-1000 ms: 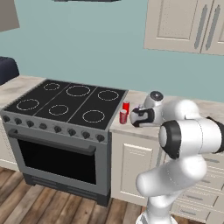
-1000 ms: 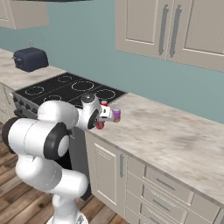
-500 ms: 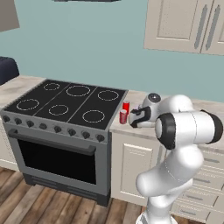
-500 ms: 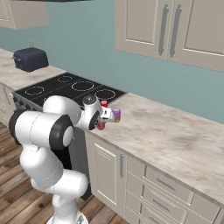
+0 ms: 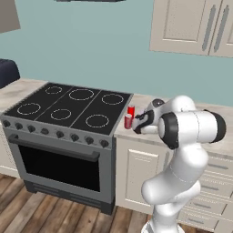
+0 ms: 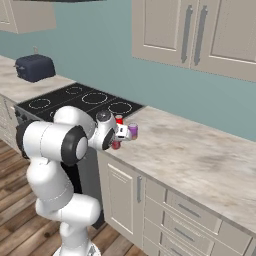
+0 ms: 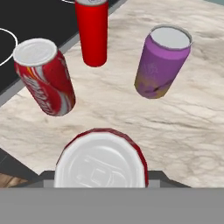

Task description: Four empty soda cans are scattered around the kitchen. Gather all the cans and cluster them next to the stove for recycling.

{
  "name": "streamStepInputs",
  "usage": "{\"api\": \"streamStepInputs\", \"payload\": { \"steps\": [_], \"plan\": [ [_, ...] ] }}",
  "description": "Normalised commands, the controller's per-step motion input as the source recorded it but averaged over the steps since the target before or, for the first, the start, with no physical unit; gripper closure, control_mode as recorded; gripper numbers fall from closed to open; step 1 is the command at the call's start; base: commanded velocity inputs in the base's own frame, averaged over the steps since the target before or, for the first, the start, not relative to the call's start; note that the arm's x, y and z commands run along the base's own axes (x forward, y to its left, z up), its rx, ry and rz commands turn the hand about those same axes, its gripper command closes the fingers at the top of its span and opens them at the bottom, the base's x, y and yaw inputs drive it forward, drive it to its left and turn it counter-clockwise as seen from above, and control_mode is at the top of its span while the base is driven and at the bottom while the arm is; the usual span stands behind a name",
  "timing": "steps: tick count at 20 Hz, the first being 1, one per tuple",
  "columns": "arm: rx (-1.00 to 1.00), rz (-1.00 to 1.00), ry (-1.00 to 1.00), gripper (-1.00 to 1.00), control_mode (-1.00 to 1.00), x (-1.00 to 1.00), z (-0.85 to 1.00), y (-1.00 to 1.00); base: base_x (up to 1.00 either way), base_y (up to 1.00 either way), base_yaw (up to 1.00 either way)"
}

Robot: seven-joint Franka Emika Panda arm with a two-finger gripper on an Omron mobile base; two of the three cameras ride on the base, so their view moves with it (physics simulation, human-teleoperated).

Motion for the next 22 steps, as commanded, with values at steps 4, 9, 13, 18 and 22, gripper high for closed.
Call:
{"api": "streamStepInputs", "payload": {
  "steps": [4,9,13,18,22],
  "plan": [
    [0.0,0.0,0.0,1.0,-1.0,0.12,-0.14,0.0,0.0,0.0,0.0],
    [0.0,0.0,0.0,1.0,-1.0,0.13,-0.14,0.0,0.0,0.0,0.0],
    [0.0,0.0,0.0,1.0,-1.0,0.12,-0.14,0.0,0.0,0.0,0.0],
    [0.0,0.0,0.0,1.0,-1.0,0.16,-0.13,0.0,0.0,0.0,0.0],
    [0.01,0.0,0.0,1.0,-1.0,0.14,-0.09,0.0,0.0,0.0,0.0]
  ]
}}
